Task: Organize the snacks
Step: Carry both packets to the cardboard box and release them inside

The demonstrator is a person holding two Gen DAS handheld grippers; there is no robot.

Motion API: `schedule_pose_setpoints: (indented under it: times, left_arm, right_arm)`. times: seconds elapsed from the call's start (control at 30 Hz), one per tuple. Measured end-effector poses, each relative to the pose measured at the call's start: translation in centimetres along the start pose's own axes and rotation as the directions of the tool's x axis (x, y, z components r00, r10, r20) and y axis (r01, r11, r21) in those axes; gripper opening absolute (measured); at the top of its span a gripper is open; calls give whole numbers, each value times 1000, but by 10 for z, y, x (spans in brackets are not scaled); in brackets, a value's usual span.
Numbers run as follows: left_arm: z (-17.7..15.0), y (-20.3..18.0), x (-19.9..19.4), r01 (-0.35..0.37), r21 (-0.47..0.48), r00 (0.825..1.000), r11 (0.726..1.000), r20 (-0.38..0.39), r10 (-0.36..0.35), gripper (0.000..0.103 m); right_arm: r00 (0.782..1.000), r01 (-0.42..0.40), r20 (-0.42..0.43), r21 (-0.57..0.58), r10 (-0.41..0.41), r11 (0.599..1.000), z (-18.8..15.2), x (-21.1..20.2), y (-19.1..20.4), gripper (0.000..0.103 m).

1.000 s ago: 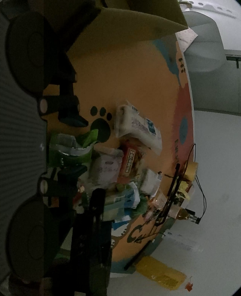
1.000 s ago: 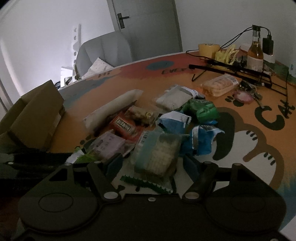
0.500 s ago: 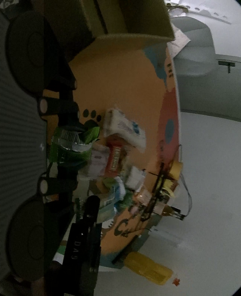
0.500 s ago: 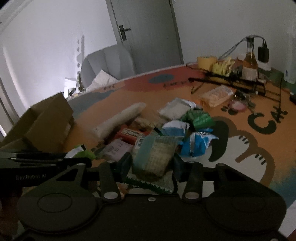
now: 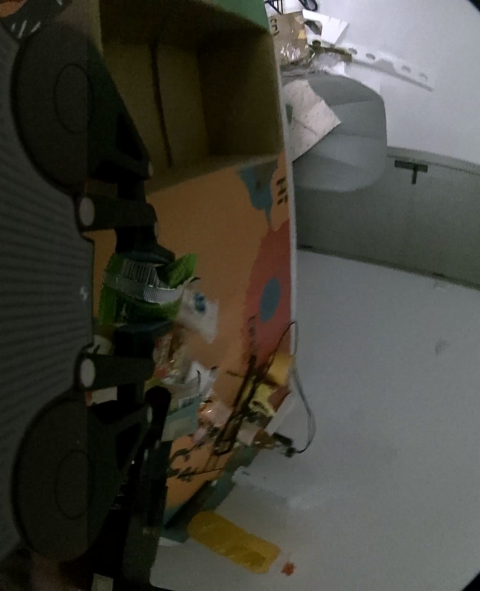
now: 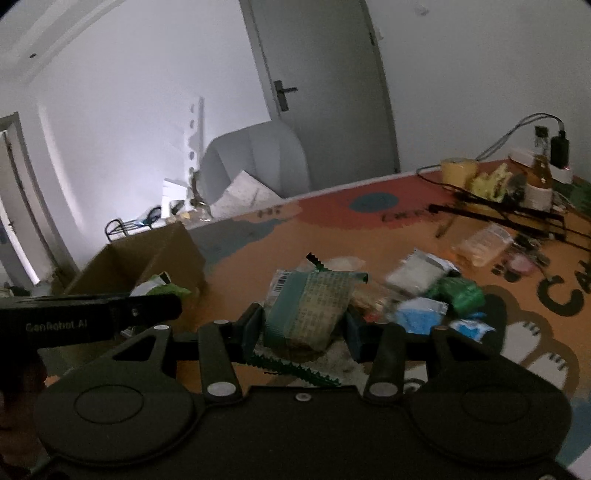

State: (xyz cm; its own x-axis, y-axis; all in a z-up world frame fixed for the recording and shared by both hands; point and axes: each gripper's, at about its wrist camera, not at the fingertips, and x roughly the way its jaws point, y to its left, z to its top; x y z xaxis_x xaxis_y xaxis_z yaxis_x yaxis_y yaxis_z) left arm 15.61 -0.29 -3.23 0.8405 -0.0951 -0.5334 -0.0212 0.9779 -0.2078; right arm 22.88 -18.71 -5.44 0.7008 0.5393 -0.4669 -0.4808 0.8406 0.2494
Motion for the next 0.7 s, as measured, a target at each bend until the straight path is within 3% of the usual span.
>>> schedule_pose_setpoints:
  times: [0.23,0.7]
  left_arm:
    - [9,20,-21,-39,-30,998,999,57,41,31]
    - [13,86,-48,-153,-124,982,980,91,164,31]
  right_arm:
    - [998,-61,23,-36,62,997,13,6,31,45]
    - [986,-163,30,-96,167,982,26,30,87,45]
